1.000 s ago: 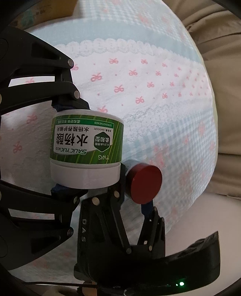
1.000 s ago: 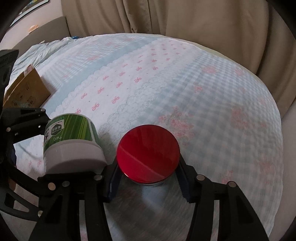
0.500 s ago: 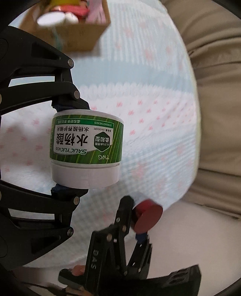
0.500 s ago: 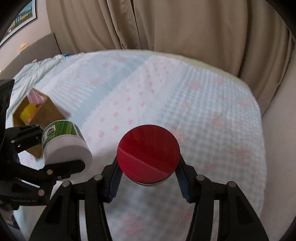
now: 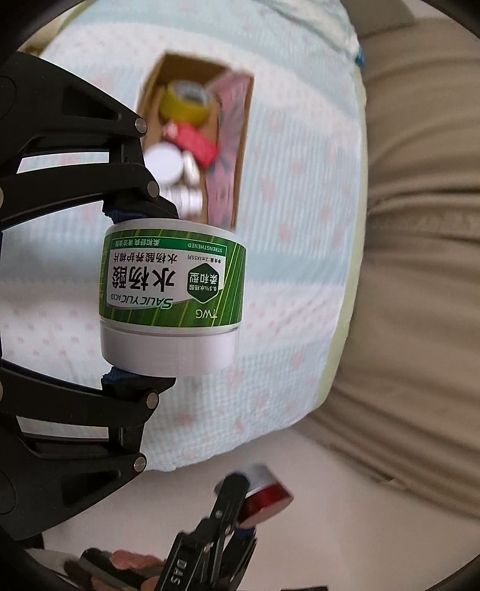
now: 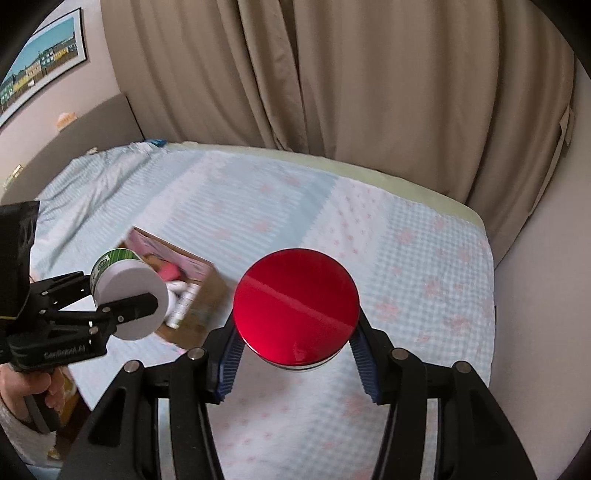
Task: Organize rigid objects
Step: 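Carry both held jars over the cardboard box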
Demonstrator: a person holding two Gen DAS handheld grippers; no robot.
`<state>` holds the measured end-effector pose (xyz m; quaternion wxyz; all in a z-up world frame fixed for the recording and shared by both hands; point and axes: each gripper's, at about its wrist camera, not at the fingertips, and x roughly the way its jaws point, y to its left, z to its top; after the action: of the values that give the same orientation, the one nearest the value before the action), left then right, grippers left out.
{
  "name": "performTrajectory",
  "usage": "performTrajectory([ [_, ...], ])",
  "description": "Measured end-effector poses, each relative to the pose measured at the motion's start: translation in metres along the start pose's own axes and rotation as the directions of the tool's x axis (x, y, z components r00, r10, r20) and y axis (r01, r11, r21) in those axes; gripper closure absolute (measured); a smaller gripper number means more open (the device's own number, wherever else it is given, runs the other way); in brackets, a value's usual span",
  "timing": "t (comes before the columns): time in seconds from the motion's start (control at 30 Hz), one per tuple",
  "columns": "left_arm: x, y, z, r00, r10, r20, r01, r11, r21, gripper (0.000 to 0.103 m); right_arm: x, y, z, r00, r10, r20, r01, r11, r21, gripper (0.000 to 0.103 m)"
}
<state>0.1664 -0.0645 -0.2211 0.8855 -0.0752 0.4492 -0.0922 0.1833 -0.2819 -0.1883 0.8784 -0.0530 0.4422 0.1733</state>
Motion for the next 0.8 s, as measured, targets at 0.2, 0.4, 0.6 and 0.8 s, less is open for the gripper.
performTrajectory([
  [0.2, -0.041, 0.078, 0.011, 0.999, 0.049, 0.009, -0.049, 0.998, -0.04, 0.05, -0.015, 0.07, 0.017, 1.0, -0.001, -0.003, 0.001, 1.0, -0.014, 0.053],
  [0.4, -0.049, 0.155, 0.023, 0.998, 0.053, -0.017, -0.053, 0.998, -0.036, 0.05, 0.002, 0.141, 0.029, 1.0, -0.002, -0.011, 0.003, 1.0, 0.027, 0.053],
  [0.6, -0.039, 0.225, 0.031, 0.997, 0.041, -0.068, -0.038, 0.998, 0.047, 0.05, 0.038, 0.199, 0.045, 0.999, -0.016, -0.029, 0.02, 0.99, 0.136, 0.053],
  [0.8, -0.006, 0.28, 0.028, 0.989, 0.013, -0.149, 0.002, 0.995, 0.102, 0.05, 0.087, 0.242, 0.052, 0.995, -0.053, -0.083, 0.071, 0.971, 0.228, 0.053],
])
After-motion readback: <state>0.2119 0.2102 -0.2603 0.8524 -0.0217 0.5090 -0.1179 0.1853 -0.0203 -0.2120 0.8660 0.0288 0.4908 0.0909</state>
